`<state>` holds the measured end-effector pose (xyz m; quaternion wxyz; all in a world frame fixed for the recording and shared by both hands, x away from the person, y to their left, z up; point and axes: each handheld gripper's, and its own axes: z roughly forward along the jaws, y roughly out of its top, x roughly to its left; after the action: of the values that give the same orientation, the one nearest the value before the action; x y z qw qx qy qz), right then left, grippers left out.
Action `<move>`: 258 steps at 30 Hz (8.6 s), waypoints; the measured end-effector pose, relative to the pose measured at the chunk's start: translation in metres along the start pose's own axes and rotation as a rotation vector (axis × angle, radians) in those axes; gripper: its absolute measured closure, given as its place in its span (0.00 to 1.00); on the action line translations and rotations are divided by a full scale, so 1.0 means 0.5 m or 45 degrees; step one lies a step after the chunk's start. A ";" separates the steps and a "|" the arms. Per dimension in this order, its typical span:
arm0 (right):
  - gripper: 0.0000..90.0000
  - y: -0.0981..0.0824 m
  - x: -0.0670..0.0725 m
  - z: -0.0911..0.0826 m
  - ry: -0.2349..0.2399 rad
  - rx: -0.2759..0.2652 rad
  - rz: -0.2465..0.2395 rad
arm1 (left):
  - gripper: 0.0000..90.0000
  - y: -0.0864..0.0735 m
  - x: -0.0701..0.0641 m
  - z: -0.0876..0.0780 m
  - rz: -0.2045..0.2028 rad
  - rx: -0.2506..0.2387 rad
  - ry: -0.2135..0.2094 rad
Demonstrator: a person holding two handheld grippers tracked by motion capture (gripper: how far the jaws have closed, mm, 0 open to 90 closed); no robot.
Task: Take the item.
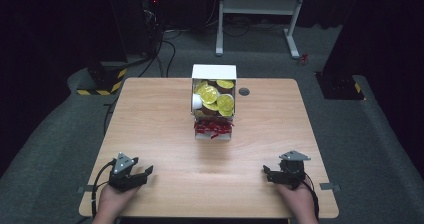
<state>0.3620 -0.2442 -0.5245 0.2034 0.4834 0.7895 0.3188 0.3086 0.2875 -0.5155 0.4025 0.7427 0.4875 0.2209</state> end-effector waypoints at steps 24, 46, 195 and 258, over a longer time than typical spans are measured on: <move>0.13 -0.001 0.000 -0.001 0.009 -0.004 -0.008 | 0.35 0.095 -0.060 -0.019 0.073 -0.072 0.002; 0.14 -0.001 0.001 -0.001 0.017 -0.004 -0.010 | 0.29 0.181 -0.098 -0.023 0.070 -0.148 -0.059; 0.15 -0.002 0.000 -0.002 0.035 -0.008 -0.031 | 0.30 0.521 -0.237 0.145 0.266 -0.243 -0.129; 0.15 -0.002 0.001 -0.003 0.036 -0.002 -0.025 | 0.42 0.512 -0.232 0.090 0.224 -0.400 -0.110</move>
<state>0.3602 -0.2443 -0.5242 0.1960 0.4708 0.7968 0.3242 0.4311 0.1144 -0.3259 0.5133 0.7191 0.3626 0.2967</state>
